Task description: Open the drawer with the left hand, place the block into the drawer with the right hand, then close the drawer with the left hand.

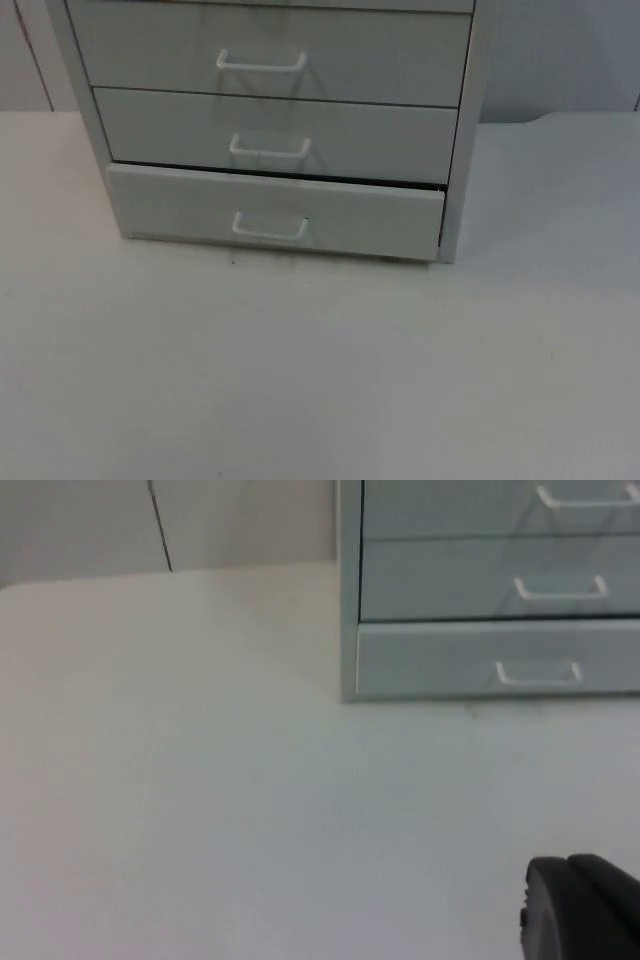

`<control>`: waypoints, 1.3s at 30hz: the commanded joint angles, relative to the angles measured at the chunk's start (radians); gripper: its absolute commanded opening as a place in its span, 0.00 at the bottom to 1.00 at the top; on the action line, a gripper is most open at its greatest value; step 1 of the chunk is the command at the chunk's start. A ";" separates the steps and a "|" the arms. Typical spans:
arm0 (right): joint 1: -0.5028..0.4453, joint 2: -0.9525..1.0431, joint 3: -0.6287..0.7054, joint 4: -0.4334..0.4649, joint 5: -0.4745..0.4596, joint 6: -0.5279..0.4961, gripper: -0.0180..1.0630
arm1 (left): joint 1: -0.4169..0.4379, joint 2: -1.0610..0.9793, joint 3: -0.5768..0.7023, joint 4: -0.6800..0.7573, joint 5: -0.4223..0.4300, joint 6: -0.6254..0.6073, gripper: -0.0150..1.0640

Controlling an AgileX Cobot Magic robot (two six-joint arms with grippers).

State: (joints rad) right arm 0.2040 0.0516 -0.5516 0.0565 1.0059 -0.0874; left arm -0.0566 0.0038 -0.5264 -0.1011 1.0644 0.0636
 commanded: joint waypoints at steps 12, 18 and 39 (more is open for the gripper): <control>0.003 -0.052 0.024 -0.001 0.059 0.000 0.60 | 0.024 -0.004 0.028 0.018 0.017 -0.038 0.01; 0.003 -0.052 0.036 -0.003 0.074 0.024 0.60 | 0.024 -0.004 0.033 0.012 0.008 -0.043 0.01; 0.003 -0.052 0.036 -0.057 0.074 0.095 0.60 | 0.024 -0.004 0.033 0.012 0.008 -0.043 0.01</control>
State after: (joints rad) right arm 0.2040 0.0039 -0.5222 0.0078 1.0798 0.0000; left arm -0.0359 0.0038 -0.4975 -0.0815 1.0857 0.0273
